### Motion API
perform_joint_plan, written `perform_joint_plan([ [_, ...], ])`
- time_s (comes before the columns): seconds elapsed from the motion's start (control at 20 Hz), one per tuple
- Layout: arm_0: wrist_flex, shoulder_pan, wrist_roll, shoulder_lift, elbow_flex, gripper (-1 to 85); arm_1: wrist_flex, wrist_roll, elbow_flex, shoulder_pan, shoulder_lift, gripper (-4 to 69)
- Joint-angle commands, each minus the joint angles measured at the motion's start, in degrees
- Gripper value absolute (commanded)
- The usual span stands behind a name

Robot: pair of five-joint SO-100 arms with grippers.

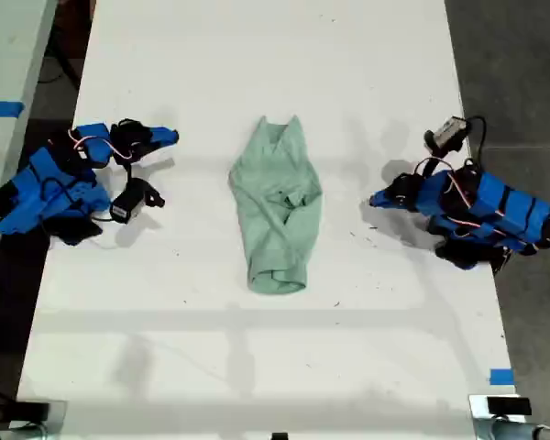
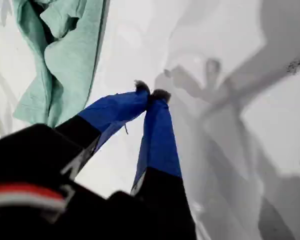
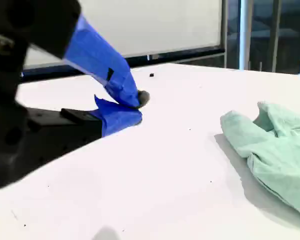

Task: Fold t shirt

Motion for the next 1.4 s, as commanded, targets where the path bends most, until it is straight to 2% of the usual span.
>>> perform_joint_plan([
  [0.0, 1.6, 3.9, -0.6, 0.4, 2.1, 0.1, -2.5, 11.4, 3.3, -1.2, 0.7, 1.3],
  [0.3, 2.5, 4.6, 1.9, 0.4, 1.3, 0.1, -2.7, 10.9, 3.4, -1.3, 0.7, 1.3],
  [0.35, 4.0, 4.5, 1.8, 0.4, 0.7, -0.2, -3.4, 10.1, 3.4, -1.2, 0.7, 1.3],
  [0.45, 2.8, 4.1, 1.8, 0.4, -0.1, -0.2, -7.8, 5.7, 2.8, -2.2, 0.7, 1.3],
  [0.55, 1.3, 6.8, 4.0, -8.3, -9.7, -0.2, -3.3, 10.6, -10.0, -6.3, -6.9, 1.3],
  [0.65, 2.7, 12.1, 3.3, -37.9, -30.6, -0.2, -1.3, 12.0, -30.8, -11.0, -30.0, 1.3],
  [0.7, 6.0, 15.4, 1.7, -52.3, -42.5, -0.2, -0.7, 12.1, -40.6, -14.0, -40.2, 1.3],
  [0.8, 17.5, 23.9, -1.8, -75.6, -68.0, 1.2, 2.1, 13.3, -57.2, -19.6, -55.9, 1.3],
  [0.9, 27.1, 32.2, -6.1, -92.1, -88.8, 14.8, 3.6, 15.3, -69.9, -25.9, -68.6, 1.4],
  [0.95, 31.9, 35.5, -7.6, -100.3, -98.0, 18.7, 3.6, 15.6, -75.3, -28.7, -74.9, 2.5],
  [1.0, 34.8, 38.5, -7.0, -108.1, -106.3, 21.2, 3.3, 15.3, -80.5, -30.9, -81.5, 13.7],
  [1.05, 35.8, 41.0, -6.0, -114.4, -112.5, 22.2, 3.0, 15.5, -84.8, -32.7, -87.0, 19.8],
  [1.15, 33.1, 43.6, -5.8, -122.5, -116.6, 23.1, 1.1, 14.2, -89.6, -35.0, -95.2, 21.8],
  [1.35, 22.3, 48.6, -6.1, -135.4, -121.0, 23.1, -6.9, 15.3, -85.3, -37.5, -101.2, 26.6],
])
